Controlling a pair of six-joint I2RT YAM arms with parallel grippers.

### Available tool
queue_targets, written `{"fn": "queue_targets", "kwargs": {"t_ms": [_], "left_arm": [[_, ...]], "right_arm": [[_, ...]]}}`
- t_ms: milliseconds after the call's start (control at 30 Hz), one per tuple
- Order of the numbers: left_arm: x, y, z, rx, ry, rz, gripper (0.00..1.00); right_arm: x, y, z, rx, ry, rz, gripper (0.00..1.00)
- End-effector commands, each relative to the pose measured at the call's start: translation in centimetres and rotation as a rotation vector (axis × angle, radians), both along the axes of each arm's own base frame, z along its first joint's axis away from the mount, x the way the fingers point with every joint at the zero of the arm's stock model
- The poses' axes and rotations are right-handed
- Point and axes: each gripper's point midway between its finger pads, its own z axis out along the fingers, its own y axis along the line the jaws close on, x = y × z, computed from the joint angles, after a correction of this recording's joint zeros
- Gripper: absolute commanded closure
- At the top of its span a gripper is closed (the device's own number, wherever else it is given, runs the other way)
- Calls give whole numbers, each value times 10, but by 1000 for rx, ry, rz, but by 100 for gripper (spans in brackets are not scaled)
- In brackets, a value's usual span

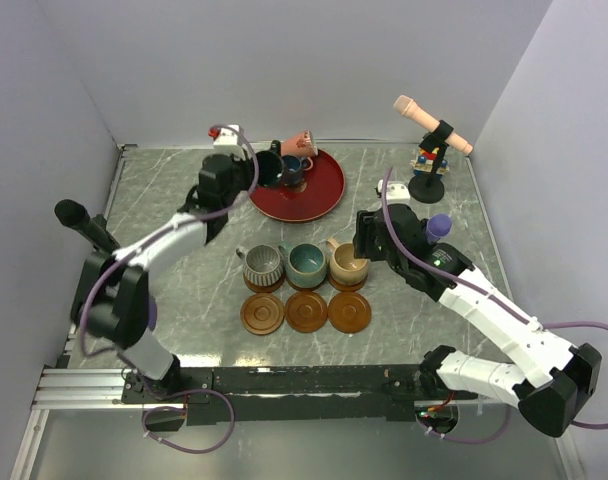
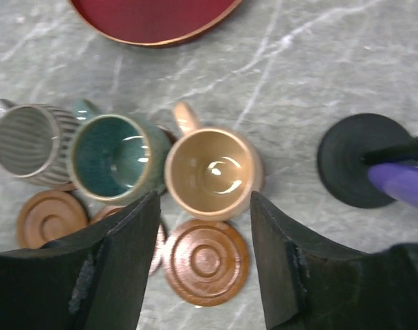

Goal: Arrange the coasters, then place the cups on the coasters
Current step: Pick up the cup from the tray, then place the cup on the coaster.

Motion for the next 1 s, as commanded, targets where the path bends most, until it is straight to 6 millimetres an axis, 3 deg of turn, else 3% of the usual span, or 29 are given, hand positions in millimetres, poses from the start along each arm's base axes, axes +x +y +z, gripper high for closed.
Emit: {"fn": "queue_targets", "kwargs": {"t_ms": [0, 167, 433, 600, 800, 967], "left_arm": [[-41, -9, 86, -124, -276, 114, 99], [-78, -17, 74, -228, -159, 232, 99], [-123, -29, 54, -359, -39, 362, 99], [-147, -43, 47, -416, -20, 378, 99], [-163, -48, 43, -454, -8, 400, 99], [-171, -50, 42, -479, -4, 421, 99]], "right_arm": [[9, 34, 45, 141, -80, 39, 40], [11, 60, 68, 170, -123, 25, 41], [15, 93, 78, 210, -145, 7, 41], [24, 112, 69, 158, -123, -6, 42], [33, 122, 67, 116, -116, -22, 43], [38, 128, 47, 67, -64, -39, 49]]}}
